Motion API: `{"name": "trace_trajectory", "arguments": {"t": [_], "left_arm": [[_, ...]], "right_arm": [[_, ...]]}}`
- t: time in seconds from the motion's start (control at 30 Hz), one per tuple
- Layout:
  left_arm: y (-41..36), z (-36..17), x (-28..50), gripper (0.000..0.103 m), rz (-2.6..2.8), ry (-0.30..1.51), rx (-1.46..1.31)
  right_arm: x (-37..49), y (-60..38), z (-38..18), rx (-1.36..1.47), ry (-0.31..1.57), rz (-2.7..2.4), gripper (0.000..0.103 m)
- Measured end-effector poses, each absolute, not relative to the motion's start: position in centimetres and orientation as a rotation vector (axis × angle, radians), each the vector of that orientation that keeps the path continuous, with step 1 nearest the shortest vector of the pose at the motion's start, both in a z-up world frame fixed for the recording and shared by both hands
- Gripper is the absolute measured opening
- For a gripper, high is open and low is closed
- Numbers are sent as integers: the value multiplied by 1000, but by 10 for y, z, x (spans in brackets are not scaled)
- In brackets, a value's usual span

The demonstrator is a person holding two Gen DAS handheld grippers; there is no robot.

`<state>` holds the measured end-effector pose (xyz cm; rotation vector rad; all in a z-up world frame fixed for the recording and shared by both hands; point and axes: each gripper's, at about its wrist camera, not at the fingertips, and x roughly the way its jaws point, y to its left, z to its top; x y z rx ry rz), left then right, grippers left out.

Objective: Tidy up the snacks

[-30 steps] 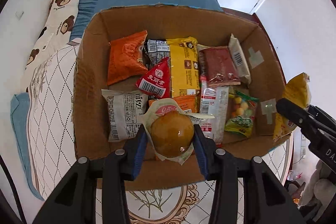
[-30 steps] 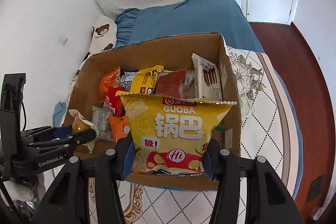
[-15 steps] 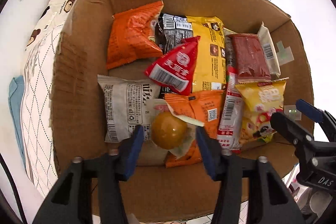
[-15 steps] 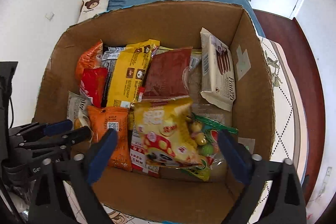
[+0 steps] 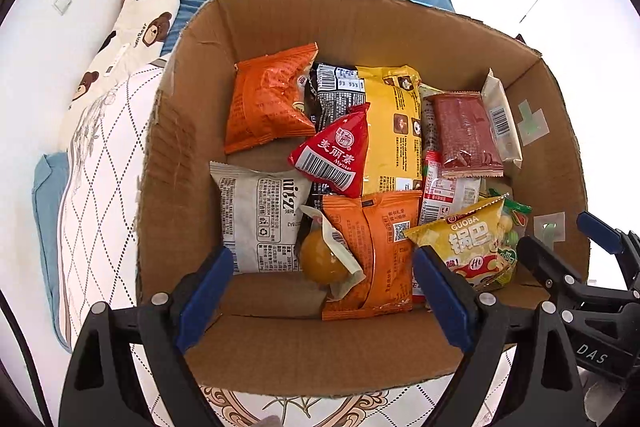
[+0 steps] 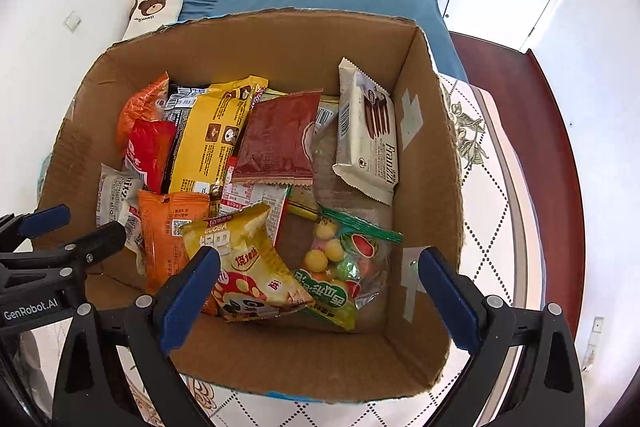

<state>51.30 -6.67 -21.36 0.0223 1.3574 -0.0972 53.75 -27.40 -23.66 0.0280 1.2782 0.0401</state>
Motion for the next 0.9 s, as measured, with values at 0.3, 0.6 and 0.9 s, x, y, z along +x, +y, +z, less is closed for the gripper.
{"name": "trace_trajectory", "arguments": {"t": [0.3, 0.6, 0.9], "left_arm": [[-66, -184, 491, 92, -96, 1278, 5], [-64, -135, 440, 92, -101, 1115, -3], [-59, -89, 358, 92, -71, 973, 23]], "right_arm": [[517, -276, -213, 45, 1218, 34, 101], [465, -277, -159, 39, 1067, 32, 101], [385, -270, -108, 43, 949, 73, 101]]}}
